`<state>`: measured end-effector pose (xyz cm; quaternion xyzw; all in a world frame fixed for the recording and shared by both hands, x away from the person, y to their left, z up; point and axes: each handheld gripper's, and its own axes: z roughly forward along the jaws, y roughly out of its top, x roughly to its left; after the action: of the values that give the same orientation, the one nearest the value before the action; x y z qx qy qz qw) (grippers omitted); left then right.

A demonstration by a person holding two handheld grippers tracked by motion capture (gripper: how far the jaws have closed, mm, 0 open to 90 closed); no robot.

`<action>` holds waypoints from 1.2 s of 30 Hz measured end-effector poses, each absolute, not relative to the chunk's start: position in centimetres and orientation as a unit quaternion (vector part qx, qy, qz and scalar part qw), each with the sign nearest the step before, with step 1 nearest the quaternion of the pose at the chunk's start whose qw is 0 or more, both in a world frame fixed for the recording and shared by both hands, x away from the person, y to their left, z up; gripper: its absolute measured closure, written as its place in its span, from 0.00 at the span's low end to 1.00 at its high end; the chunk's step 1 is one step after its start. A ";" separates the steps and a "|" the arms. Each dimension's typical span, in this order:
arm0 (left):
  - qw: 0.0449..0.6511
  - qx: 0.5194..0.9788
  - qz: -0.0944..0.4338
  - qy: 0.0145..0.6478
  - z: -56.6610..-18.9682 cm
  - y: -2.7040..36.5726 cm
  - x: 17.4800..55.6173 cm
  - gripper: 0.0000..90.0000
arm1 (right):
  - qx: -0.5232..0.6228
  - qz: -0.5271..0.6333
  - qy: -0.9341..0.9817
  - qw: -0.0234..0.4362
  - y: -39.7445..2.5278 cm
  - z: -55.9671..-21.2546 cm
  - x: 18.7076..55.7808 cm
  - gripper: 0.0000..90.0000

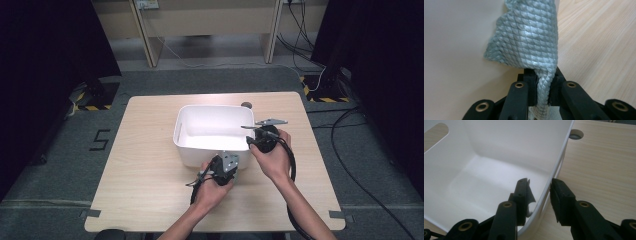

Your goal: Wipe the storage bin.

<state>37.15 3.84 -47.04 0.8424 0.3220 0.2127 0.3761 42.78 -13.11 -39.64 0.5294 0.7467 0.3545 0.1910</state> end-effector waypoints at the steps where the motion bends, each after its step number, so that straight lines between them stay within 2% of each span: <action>1: 0.383 0.838 0.213 0.325 -46.9 3.8 37.1 0.90 | 0.529 0.355 0.747 0.191 -13.1 -39.6 42.8 0.75; 23: 0.409 0.827 0.221 0.315 -43.8 3.7 36.6 0.90 | 0.529 0.356 0.747 0.189 -13.1 -39.6 42.8 0.75; 36: 0.412 0.826 0.221 0.314 -43.7 3.5 36.6 0.90 | 0.529 0.357 0.747 0.186 -13.0 -39.6 42.8 0.76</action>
<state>36.61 3.53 -43.67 0.8263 0.3139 0.2211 0.4121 42.79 -13.04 -39.60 0.5290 0.7470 0.3571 0.1862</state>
